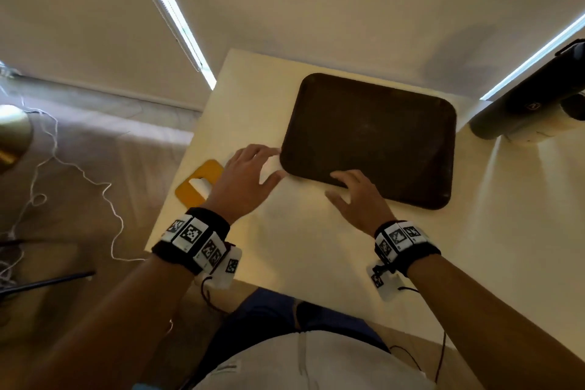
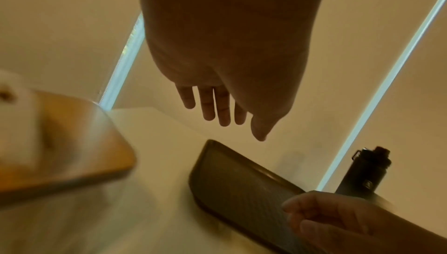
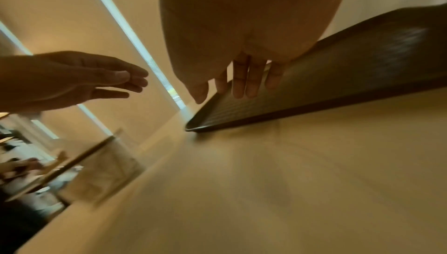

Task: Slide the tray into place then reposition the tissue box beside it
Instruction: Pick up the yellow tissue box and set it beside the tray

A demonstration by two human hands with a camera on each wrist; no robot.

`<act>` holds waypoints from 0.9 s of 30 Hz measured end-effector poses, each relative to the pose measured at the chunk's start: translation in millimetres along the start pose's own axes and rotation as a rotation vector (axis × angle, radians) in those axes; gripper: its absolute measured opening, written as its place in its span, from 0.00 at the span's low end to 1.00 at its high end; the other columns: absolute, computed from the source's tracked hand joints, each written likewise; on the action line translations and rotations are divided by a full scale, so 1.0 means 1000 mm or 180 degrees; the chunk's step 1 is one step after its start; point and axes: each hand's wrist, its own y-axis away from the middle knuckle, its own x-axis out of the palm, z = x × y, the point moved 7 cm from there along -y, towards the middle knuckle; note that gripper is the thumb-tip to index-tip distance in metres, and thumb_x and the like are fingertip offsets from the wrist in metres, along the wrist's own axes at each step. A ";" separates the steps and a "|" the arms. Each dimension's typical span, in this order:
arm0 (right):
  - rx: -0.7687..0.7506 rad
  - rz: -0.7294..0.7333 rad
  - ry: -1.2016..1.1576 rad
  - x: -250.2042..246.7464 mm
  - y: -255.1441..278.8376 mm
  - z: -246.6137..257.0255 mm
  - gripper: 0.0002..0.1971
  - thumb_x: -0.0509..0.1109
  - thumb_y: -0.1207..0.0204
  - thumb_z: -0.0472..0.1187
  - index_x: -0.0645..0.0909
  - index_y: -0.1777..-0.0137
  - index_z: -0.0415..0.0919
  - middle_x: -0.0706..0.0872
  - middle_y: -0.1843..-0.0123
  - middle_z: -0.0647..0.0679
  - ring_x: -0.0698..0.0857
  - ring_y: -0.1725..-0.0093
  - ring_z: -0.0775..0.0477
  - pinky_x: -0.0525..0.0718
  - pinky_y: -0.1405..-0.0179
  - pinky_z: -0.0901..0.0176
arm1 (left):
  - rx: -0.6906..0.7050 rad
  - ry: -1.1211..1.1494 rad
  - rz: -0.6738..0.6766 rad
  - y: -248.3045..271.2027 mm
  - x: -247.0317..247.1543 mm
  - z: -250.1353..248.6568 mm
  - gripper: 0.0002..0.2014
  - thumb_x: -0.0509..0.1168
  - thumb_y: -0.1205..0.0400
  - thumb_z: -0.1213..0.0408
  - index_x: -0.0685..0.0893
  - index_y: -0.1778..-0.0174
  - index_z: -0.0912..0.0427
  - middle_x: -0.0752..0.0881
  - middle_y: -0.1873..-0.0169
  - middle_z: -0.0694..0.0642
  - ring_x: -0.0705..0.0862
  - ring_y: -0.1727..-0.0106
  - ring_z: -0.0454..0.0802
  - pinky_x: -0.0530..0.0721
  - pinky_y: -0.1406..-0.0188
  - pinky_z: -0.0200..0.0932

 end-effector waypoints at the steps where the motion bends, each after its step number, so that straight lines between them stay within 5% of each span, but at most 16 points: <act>1: -0.0147 0.0097 -0.0145 0.008 -0.002 0.019 0.25 0.68 0.19 0.54 0.74 0.26 0.44 0.78 0.31 0.44 0.78 0.32 0.46 0.76 0.31 0.49 | -0.0046 -0.0001 -0.0055 0.012 -0.010 0.009 0.24 0.66 0.15 0.48 0.78 0.24 0.52 0.81 0.29 0.58 0.77 0.28 0.57 0.77 0.28 0.56; 5: -0.0558 0.0550 -0.0443 0.046 -0.003 0.089 0.30 0.69 0.20 0.55 0.70 0.22 0.44 0.76 0.27 0.46 0.75 0.29 0.50 0.69 0.31 0.61 | -0.0259 0.0175 -0.0361 0.060 -0.048 0.059 0.24 0.66 0.16 0.48 0.79 0.26 0.53 0.80 0.29 0.57 0.77 0.30 0.56 0.77 0.29 0.53; 9: -0.0536 0.0814 -0.0543 0.082 -0.009 0.129 0.39 0.74 0.25 0.58 0.63 0.18 0.45 0.71 0.21 0.48 0.71 0.24 0.52 0.65 0.27 0.63 | -0.0664 0.0356 -0.0483 0.095 -0.062 0.130 0.26 0.63 0.15 0.42 0.76 0.24 0.50 0.77 0.28 0.55 0.78 0.28 0.57 0.78 0.30 0.54; 13: -0.0147 0.0920 -0.0678 0.109 -0.022 0.142 0.56 0.83 0.37 0.60 0.54 0.15 0.47 0.64 0.16 0.49 0.65 0.20 0.52 0.62 0.25 0.61 | -0.0921 0.0595 0.0313 0.104 -0.040 0.180 0.46 0.71 0.27 0.34 0.66 0.17 0.53 0.70 0.21 0.57 0.73 0.22 0.55 0.74 0.25 0.54; 17: 0.0251 0.0844 -0.0774 0.127 -0.028 0.146 0.65 0.88 0.46 0.59 0.50 0.15 0.49 0.63 0.15 0.49 0.65 0.19 0.50 0.65 0.22 0.54 | -0.0721 0.0780 0.0915 0.094 -0.021 0.204 0.61 0.75 0.37 0.27 0.56 0.13 0.52 0.66 0.17 0.55 0.70 0.20 0.52 0.73 0.21 0.57; 23: 0.0568 0.0624 -0.0970 0.146 -0.028 0.155 0.62 0.88 0.45 0.57 0.53 0.15 0.51 0.66 0.16 0.49 0.69 0.21 0.48 0.71 0.22 0.42 | -0.0141 0.0977 0.1038 0.075 -0.021 0.208 0.55 0.77 0.35 0.33 0.63 0.15 0.54 0.74 0.22 0.56 0.76 0.26 0.50 0.79 0.25 0.55; 27: 0.0621 0.0509 -0.1023 0.142 -0.032 0.161 0.59 0.87 0.46 0.58 0.57 0.17 0.50 0.71 0.20 0.50 0.73 0.25 0.49 0.74 0.25 0.43 | 0.0066 0.1047 0.1100 0.066 -0.023 0.207 0.53 0.80 0.34 0.38 0.65 0.16 0.53 0.76 0.24 0.55 0.76 0.28 0.47 0.80 0.25 0.51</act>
